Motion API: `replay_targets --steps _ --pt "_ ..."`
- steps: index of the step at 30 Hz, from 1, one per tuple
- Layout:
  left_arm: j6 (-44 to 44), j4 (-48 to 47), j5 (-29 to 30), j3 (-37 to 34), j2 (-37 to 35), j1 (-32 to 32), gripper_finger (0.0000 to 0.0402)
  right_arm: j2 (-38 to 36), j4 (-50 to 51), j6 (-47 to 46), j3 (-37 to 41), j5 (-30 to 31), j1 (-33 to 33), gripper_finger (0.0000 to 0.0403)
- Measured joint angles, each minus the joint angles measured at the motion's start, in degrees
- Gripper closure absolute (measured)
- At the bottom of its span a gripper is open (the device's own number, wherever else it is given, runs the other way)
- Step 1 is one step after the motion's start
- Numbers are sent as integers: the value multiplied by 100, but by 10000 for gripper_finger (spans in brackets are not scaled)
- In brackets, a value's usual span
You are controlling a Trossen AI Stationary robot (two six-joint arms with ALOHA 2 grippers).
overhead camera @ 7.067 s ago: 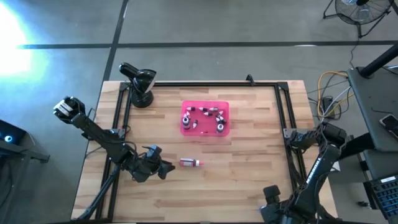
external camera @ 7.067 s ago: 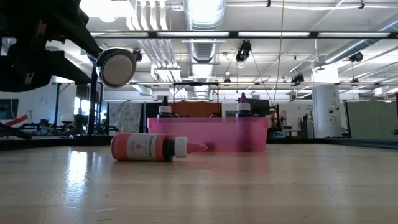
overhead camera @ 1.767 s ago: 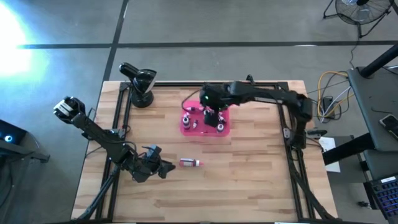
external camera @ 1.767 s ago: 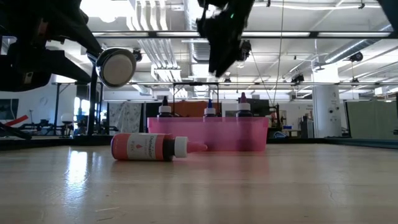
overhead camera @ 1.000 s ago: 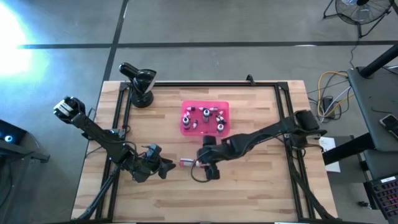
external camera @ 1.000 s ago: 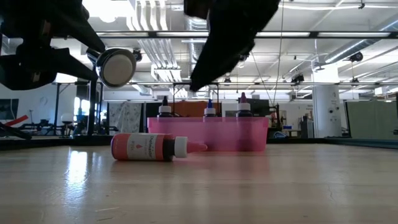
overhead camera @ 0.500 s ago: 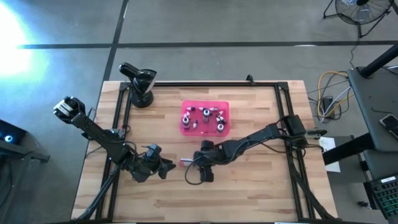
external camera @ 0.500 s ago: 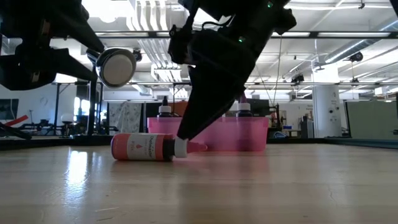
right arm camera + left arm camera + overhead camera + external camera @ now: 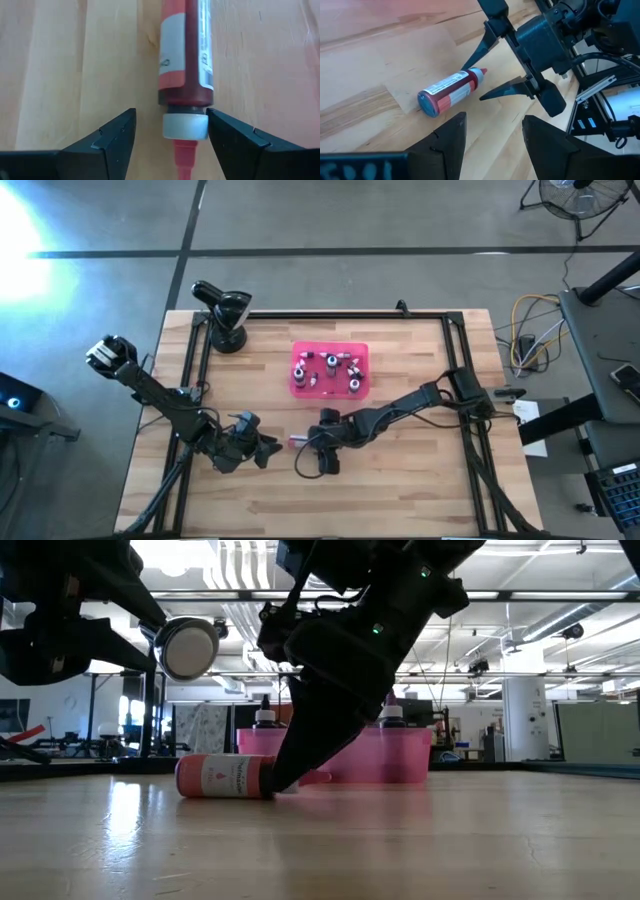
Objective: Pick & Place food coloring
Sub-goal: Put the pink food coloring bottle into the pink bin
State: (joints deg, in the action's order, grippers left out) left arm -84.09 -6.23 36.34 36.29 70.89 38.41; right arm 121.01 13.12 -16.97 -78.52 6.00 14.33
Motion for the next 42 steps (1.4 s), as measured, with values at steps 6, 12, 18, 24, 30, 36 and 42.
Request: replay_targets --steps 6,12,18,24,30,36,42 --pt "0 -1 -65 0 0 0 232 -20 21 1 0 3 -51 190" --pt "-25 -1 -65 0 0 -2 232 -20 43 2 0 4 -74 225" --pt "-37 -1 -72 0 0 -2 232 -75 484 -140 0 -36 -82 284" --pt "-35 0 -72 0 0 -2 232 -597 1811 -759 -79 -467 -200 302" --pt "6 -29 -72 0 0 -1 232 -1343 4323 -1421 -473 -1213 -542 302" --pt "154 -31 -55 0 0 -7 232 -1506 6730 -1875 -485 -2618 -967 295" --pt "191 -29 4 0 0 -5 232 -1447 7656 -1522 -134 -3554 -1032 294"
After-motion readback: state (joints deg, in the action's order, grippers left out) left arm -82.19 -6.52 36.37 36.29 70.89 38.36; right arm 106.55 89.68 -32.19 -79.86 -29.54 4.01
